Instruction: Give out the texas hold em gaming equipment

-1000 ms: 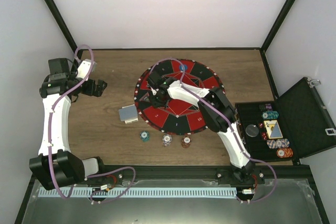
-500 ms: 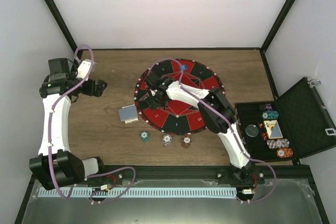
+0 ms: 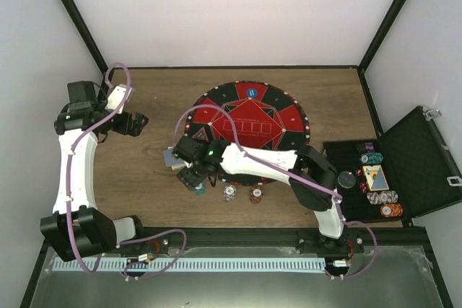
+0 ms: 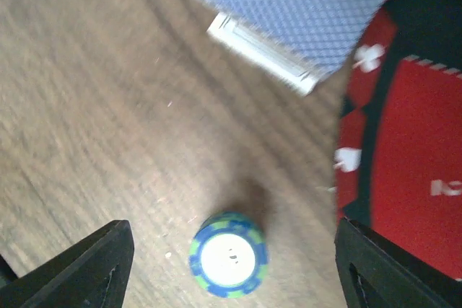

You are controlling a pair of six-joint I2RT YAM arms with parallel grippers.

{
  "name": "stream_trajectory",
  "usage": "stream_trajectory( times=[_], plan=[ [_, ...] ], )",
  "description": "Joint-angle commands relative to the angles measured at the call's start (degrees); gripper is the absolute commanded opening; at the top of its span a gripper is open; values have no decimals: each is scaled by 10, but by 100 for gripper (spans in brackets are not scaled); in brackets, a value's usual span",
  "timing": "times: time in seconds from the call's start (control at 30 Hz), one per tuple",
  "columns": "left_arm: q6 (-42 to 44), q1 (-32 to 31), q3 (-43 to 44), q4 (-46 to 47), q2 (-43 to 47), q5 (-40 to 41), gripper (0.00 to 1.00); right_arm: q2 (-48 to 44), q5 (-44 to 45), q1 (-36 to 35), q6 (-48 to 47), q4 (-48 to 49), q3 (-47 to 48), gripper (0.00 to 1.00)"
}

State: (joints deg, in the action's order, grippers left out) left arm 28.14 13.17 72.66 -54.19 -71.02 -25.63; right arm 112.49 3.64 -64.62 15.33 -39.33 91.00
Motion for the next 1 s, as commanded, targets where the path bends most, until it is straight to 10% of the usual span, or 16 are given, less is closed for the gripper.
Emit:
stream_trajectory(
  times=[0.0,0.97],
  plan=[
    [26,4,7,-21,3,5,100,29,-14,-18,19,2,-15,77],
    [20,4,21,-14,13,1,100,53,3,-29,23,7,-28,40]
  ],
)
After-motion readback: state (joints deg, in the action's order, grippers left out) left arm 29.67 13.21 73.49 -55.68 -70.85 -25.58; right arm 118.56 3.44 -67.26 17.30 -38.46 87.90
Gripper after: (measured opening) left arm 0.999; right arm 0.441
